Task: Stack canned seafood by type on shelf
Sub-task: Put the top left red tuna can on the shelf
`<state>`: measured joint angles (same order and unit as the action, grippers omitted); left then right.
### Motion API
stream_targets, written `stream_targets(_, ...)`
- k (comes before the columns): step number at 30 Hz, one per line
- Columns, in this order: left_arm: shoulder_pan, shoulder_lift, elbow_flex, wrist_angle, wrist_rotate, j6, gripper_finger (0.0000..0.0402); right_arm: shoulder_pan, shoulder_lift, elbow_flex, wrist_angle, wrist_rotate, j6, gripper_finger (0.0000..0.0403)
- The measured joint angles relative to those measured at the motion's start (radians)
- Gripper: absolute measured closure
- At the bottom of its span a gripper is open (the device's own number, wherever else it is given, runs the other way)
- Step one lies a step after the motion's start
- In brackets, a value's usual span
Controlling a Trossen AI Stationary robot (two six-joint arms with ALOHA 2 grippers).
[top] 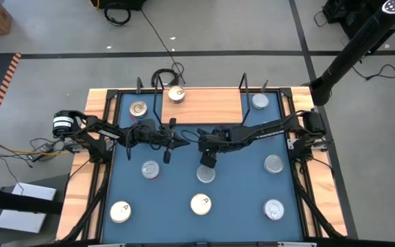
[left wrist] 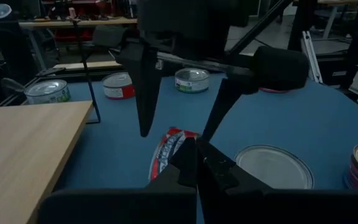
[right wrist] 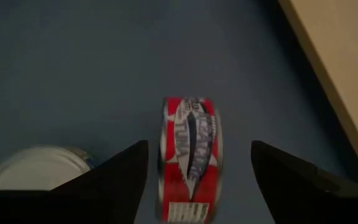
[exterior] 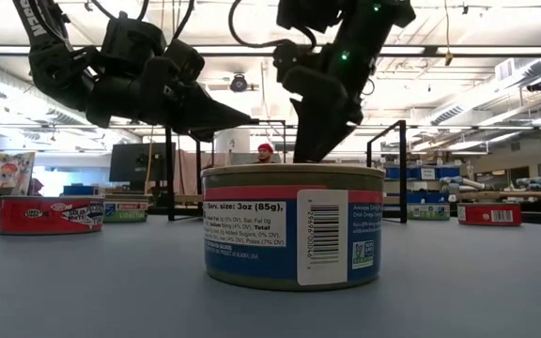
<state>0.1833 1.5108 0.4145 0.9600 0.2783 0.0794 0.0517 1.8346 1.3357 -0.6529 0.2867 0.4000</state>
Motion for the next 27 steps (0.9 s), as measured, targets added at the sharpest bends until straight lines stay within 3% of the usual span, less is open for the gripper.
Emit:
stream_targets(8,0.000,0.000,0.000,-0.007,0.000,0.015,0.0400,-0.002,0.013,0.001,-0.004,-0.045,-0.011,0.0138)
stream_targets(18,0.000,0.000,0.000,-0.007,0.000,0.014,0.0400,-0.002,0.012,0.001,-0.001,-0.086,-0.017,0.0264)
stream_targets(21,0.000,0.000,0.000,-0.007,0.000,0.014,0.0400,-0.004,0.012,0.004,0.003,-0.088,-0.034,0.0267)
stream_targets(27,0.000,0.000,0.000,-0.005,0.000,0.017,0.0400,0.001,0.012,0.061,-0.056,-0.091,-0.070,0.0318)
